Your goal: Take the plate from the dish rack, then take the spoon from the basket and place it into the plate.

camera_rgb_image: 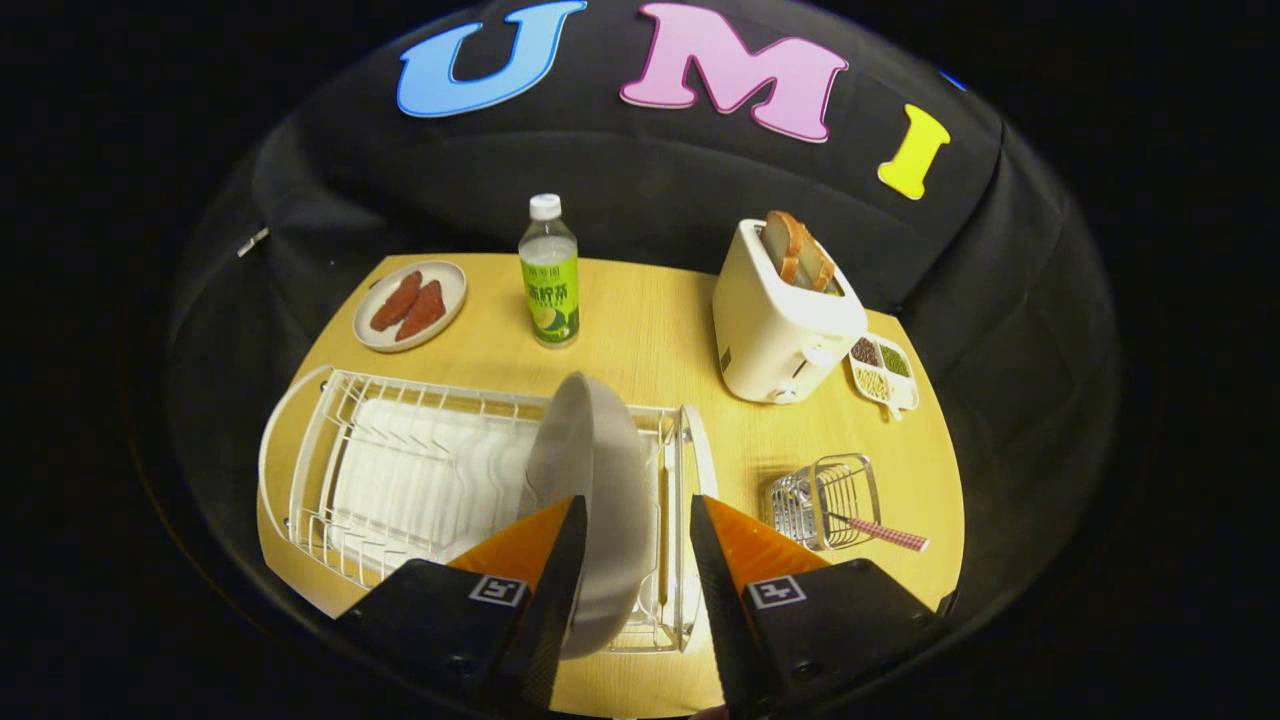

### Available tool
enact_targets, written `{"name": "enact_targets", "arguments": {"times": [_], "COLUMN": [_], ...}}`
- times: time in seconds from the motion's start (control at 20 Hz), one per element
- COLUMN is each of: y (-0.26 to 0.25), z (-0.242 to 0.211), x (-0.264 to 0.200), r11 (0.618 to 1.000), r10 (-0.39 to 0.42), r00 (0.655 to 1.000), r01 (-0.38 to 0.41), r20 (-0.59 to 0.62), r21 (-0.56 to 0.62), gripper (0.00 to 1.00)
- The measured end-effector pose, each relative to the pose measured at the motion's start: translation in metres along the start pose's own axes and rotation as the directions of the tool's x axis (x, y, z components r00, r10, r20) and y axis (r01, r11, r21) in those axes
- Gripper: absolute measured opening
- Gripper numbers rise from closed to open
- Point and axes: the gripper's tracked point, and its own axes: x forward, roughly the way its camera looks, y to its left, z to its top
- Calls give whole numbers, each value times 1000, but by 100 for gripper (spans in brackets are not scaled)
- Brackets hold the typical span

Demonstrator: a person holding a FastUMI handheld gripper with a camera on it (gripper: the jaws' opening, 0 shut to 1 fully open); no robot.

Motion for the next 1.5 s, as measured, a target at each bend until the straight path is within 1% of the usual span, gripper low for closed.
{"name": "enact_targets", "arguments": {"times": [0.05,0.1,0.15,0.25,0.4,0.45,0.5,0.6,0.75,1.05,1.25,1.5], "y": [7,16,17,18,18,16,17,16,3,-33,-54,-85], "z": [-10,-12,-6,4,32,39,44,47,53,42,15,-37], "x": [8,13,11,4,-12,-18,-22,-32,-48,-88,-113,-132], "r11": [1000,999,1000,999,990,988,991,999,997,980,970,961], "r10": [18,37,20,-21,-77,-86,-80,-40,6,86,144,195], "r00": [999,998,999,1000,991,987,986,987,986,977,972,969], "r01": [-18,-36,-19,21,90,102,95,43,-19,-118,-176,-220], "r20": [-43,-48,-32,2,114,138,148,154,168,197,187,151], "r21": [9,21,21,-25,-108,-114,-94,-15,73,158,165,168], "gripper": [55,49,43,40,37,34,34,34,34,34,34,34]}}
